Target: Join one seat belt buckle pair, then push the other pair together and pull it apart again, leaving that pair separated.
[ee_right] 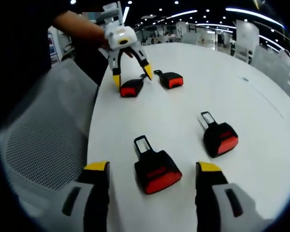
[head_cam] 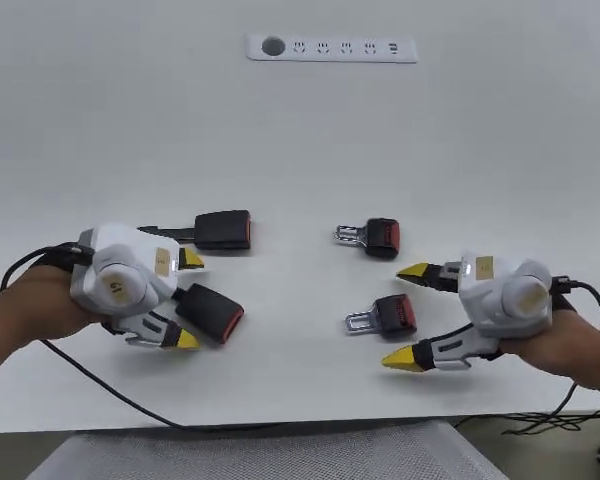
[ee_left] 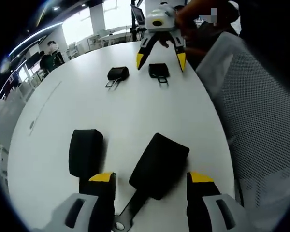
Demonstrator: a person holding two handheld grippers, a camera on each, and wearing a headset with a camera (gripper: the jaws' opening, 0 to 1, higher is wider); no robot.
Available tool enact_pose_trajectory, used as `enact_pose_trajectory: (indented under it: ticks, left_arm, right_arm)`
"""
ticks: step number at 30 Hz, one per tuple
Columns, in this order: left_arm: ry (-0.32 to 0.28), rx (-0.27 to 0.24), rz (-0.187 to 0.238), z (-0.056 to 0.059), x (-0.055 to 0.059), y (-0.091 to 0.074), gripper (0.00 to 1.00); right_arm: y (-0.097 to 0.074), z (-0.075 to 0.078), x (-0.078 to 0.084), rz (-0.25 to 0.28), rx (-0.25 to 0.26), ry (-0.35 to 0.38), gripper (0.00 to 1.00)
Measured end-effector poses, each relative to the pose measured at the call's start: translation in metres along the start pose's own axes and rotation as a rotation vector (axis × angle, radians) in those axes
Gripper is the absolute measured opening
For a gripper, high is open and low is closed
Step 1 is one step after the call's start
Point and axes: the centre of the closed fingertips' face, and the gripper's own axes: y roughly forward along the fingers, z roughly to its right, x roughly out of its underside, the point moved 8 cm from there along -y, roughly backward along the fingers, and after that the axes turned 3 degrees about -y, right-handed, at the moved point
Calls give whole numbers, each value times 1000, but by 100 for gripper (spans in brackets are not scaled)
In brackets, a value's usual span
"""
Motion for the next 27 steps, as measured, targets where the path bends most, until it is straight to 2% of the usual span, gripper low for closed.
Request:
enact_pose_trajectory:
  ticks: [4,5,6,10,13,14,16,19,22,27]
  left_arm:
    - [-14,2,-14,-6,7,7,57]
    - [-31,-1,15,-7,4,6,55]
    - [-29,-2,20,-8,3,6,54]
    - [-30,-2,27,-6,1,5,51]
    - [-35,-3,37,-1,0,5,43]
    - [-32,-22,31,0,-1,5,40]
    - [-51,-29,42,3,-2,6,39]
    - [-104,-58,57,3,-1,5,38]
    - [-102,-71,46,6,-4,6,37]
    - [-130,-81,48,4,-1,4,36]
  right_arm:
    - [2,5,6,-28,-25,-17,67]
    - [2,8,6,-21,-24,-28,65]
    - [2,9,6,-20,-28,-29,64]
    - [0,12,7,-45,-60,-76,52]
    - [0,12,7,-55,-75,-96,46]
    - [0,12,7,-64,-82,-108,43]
    - [0,12,8,-75,-84,-157,39]
    - [0,12,10,-67,-86,-147,38]
    - [-1,14,12,-11,-73,-73,37]
    - [-2,10,12,9,-52,-84,36]
